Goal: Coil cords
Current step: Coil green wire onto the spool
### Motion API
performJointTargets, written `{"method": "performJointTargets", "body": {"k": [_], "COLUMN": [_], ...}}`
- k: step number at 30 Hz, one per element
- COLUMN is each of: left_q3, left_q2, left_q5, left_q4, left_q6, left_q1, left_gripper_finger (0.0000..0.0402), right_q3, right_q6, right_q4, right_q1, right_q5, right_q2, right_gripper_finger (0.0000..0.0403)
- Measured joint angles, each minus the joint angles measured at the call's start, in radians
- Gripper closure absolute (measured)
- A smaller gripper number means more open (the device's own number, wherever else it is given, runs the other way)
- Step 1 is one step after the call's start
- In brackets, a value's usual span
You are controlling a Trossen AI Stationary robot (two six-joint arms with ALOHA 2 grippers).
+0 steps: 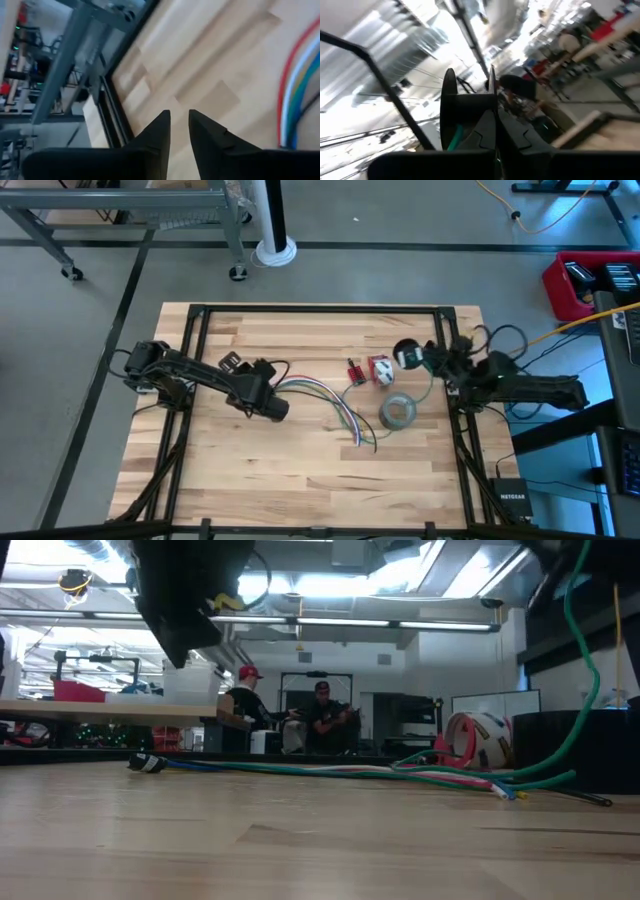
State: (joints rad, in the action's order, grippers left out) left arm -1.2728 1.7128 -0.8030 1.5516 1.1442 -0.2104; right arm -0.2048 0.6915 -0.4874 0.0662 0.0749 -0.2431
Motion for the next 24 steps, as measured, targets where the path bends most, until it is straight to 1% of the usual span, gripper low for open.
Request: {"method": "performJointTargets", "body": {"k": [2,4,7,9,13,17,21,24], "left_q3": [0.024,0.049,0.086,0.11,0.153,0.197,0.242,0.279], "left_q2": [-0.008,-0.024,-0.055,-0.079,-0.148,-0.243,-0.366,-0.45], "left_q5": [-0.046,-0.119,-0.244,-0.291,-0.308,-0.309,-0.311,-0.311], "left_q4": [0.021,0.018,0.017,0.017,0.017,0.006,-0.018,-0.11], "left_q6": [0.076,0.176,0.315,0.374,0.404,0.415,0.397,0.337], "left_q1": [0.0,-0.005,-0.021,-0.033,-0.05,-0.062,-0.079,-0.099], "left_gripper_finger": [0.0345,0.0348,0.0354,0.0357,0.0365,0.0374,0.0386,0.0396], "right_q3": [-0.048,-0.101,-0.18,-0.227,-0.289,-0.301,-0.301,-0.3], "right_q6": [-0.027,-0.055,-0.098,-0.126,-0.174,-0.205,-0.21,-0.239], "right_q4": [0.027,0.085,0.209,0.287,0.386,0.41,0.402,0.323], "right_q1": [0.0,0.0,0.0,0.0,0.0,0.0,0.0,0.0], "right_q5": [-0.034,-0.05,-0.046,-0.028,0.023,0.063,0.074,0.073], "right_q2": [0.002,0.001,-0.002,-0.004,-0.03,-0.105,-0.244,-0.371], "right_gripper_finger": [0.0401,0.0401,0.0401,0.0401,0.0401,0.0401,0.0401,0.0401]}}
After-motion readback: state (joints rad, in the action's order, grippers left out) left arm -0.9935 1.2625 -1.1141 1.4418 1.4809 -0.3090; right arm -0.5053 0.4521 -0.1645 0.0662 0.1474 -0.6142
